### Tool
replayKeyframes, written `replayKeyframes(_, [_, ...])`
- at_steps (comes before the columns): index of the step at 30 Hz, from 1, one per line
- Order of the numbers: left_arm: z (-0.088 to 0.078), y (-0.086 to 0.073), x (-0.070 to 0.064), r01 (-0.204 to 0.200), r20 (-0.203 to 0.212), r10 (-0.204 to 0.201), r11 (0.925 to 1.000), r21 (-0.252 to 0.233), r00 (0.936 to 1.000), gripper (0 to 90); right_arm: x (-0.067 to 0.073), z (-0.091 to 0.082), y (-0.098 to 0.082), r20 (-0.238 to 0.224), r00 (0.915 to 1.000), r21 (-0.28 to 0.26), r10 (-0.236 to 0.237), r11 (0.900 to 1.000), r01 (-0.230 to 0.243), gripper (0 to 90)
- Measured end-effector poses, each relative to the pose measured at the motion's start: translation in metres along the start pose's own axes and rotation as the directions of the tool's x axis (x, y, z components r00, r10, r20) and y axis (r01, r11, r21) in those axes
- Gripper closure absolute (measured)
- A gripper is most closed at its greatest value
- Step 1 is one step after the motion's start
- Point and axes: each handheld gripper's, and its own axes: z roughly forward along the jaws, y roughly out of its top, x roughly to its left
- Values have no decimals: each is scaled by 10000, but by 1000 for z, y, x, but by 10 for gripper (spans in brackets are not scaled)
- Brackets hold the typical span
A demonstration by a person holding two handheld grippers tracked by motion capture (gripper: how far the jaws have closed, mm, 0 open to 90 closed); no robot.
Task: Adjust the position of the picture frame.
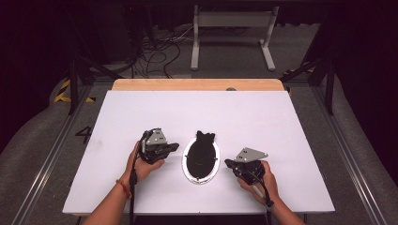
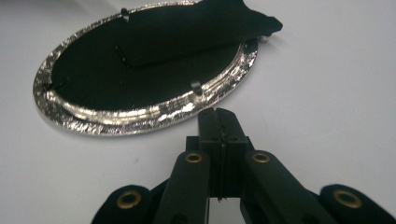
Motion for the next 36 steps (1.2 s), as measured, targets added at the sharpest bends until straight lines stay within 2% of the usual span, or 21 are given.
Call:
replayKeyframes(4, [5, -7, -4, -153, 211, 146, 9993, 332, 9997, 900, -3, 13, 13, 278, 9996, 19, -54, 10000, 53, 900])
replayKeyframes(5, [7, -8, -5, -209, 216, 197, 9983, 541, 9996, 900, -3, 18, 14, 233, 9997, 120, -2, 9999, -1, 900])
replayKeyframes(8, [8, -10, -8, -186, 265, 166, 9970, 747, 9995, 900, -4, 31, 14, 567, 9984, 476, -5, 9989, -22, 900])
replayKeyframes(11, [9, -11, -8, -222, 367, 192, 9961, 853, 9991, 900, -7, 34, 12, 559, 9977, 310, 376, 9987, -393, 900])
replayKeyframes(14, [13, -13, -12, -334, 524, 282, 9942, 1027, 9982, 900, -5, 35, 13, 663, 9972, 378, 338, 9986, -364, 900])
replayKeyframes(16, [16, -14, -17, -690, 420, 646, 9910, 1144, 9970, 900, -6, 36, 16, 637, 9971, 444, 421, 9980, -450, 900])
replayKeyframes(19, [14, -15, -21, -756, 482, 705, 9907, 1132, 9964, 900, -10, 40, 18, 551, 9963, 389, 657, 9969, -678, 900])
replayKeyframes(21, [14, -16, -22, -694, 482, 646, 9918, 1077, 9968, 900, -15, 43, 19, 433, 9920, 305, 1187, 9923, -1201, 900])
replayKeyframes(23, [14, -16, -26, -642, 630, 576, 9921, 1077, 9963, 900, -19, 44, 19, 284, 9888, 275, 1465, 9887, -1473, 900])
replayKeyframes(24, [14, -16, -28, -694, 642, 628, 9920, 1059, 9960, 900, -20, 44, 19, 265, 9888, 267, 1472, 9886, -1479, 900])
replayKeyframes(26, [15, -16, -31, -636, 954, 539, 9928, 1017, 9940, 900, -20, 45, 21, 307, 9902, 350, 1362, 9899, -1372, 900])
replayKeyframes(28, [15, -16, -33, -677, 904, 586, 9925, 1018, 9942, 900, -21, 46, 23, 315, 9908, 391, 1317, 9904, -1329, 900])
replayKeyframes(29, [14, -17, -35, -666, 1133, 549, 9926, 1020, 9920, 900, -22, 47, 23, 274, 9907, 408, 1332, 9901, -1343, 900])
replayKeyframes(32, [12, -18, -38, -686, 1126, 569, 9924, 1024, 9920, 900, -25, 47, 24, 55, 9920, 468, 1261, 9909, -1262, 900])
replayKeyframes(34, [12, -18, -40, -748, 1342, 602, 9915, 1066, 9891, 900, -27, 48, 25, -78, 9904, 480, 1383, 9893, -1378, 900])
replayKeyframes(36, [11, -18, -41, -701, 1281, 564, 9920, 1053, 9902, 900, -29, 49, 25, -126, 9897, 479, 1423, 9888, -1415, 900])
